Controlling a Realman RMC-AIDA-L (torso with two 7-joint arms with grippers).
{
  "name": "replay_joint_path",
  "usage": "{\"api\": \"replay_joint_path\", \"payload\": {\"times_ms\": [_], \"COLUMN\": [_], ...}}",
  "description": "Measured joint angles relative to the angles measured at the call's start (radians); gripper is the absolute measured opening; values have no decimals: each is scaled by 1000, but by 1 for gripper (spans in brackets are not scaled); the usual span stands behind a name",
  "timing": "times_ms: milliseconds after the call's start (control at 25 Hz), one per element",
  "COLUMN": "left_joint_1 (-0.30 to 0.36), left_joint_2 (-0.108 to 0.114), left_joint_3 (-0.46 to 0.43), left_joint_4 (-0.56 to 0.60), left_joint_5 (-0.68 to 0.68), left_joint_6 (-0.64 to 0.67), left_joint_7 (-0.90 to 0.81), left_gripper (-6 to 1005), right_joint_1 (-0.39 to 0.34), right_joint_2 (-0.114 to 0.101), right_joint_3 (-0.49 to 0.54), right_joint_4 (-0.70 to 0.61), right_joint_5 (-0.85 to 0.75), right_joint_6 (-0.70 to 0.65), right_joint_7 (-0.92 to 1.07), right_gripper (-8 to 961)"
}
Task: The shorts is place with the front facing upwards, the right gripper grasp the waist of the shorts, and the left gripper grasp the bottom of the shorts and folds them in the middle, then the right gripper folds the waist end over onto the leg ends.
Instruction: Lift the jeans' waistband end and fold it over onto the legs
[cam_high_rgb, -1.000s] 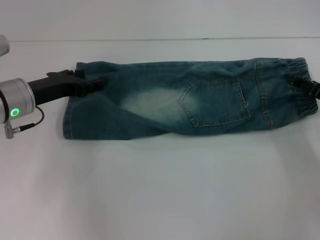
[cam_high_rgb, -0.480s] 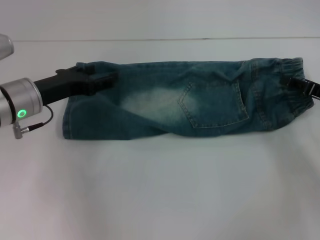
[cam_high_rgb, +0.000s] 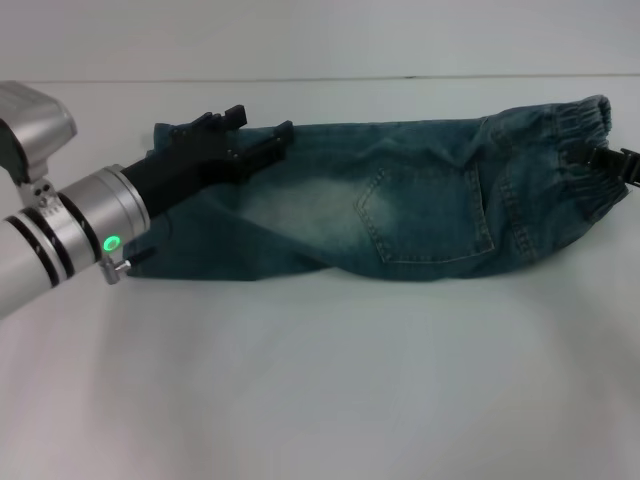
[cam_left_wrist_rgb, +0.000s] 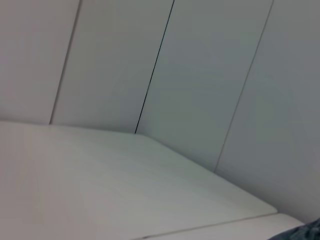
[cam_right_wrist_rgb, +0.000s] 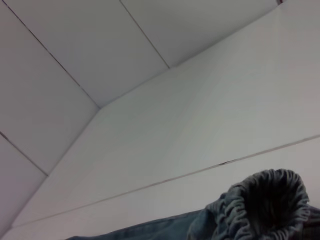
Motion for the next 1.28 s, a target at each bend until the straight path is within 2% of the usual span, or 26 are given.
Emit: {"api": "replay_joint_path", "payload": {"times_ms": [40,320,520,800,920,1080,1280], "left_joint_1": [-10,-80,-118,-177,-189,-199,-200], "left_joint_2": [0,0,0,0,0,0,0], "left_joint_3": [0,-9,-27,-166,-188,-236,-308], "left_joint_4": [-34,-295,-406,-608,-663,-722,-756], "left_joint_5": [-36,-342,-390,-387,-381,-348,-248], "left_joint_6": [1,5,8,6,1,-3,-14], "left_joint_7": [42,329,501,791,855,930,944], "left_gripper": [808,803,743,639,407,237,62], "right_joint_1": [-7,-35,-58,-71,-67,-40,43], "right_joint_2": [0,0,-1,-11,-8,-10,-11], "right_joint_3": [1,6,35,112,161,177,160], "right_joint_4": [-14,-95,-172,-255,-285,-292,-293], "right_joint_5": [0,-8,-8,-2,1,34,58], "right_joint_6": [-14,-104,-197,-379,-444,-515,-560], "right_joint_7": [11,69,125,188,196,200,228], "right_gripper": [120,108,109,109,109,109,109]}}
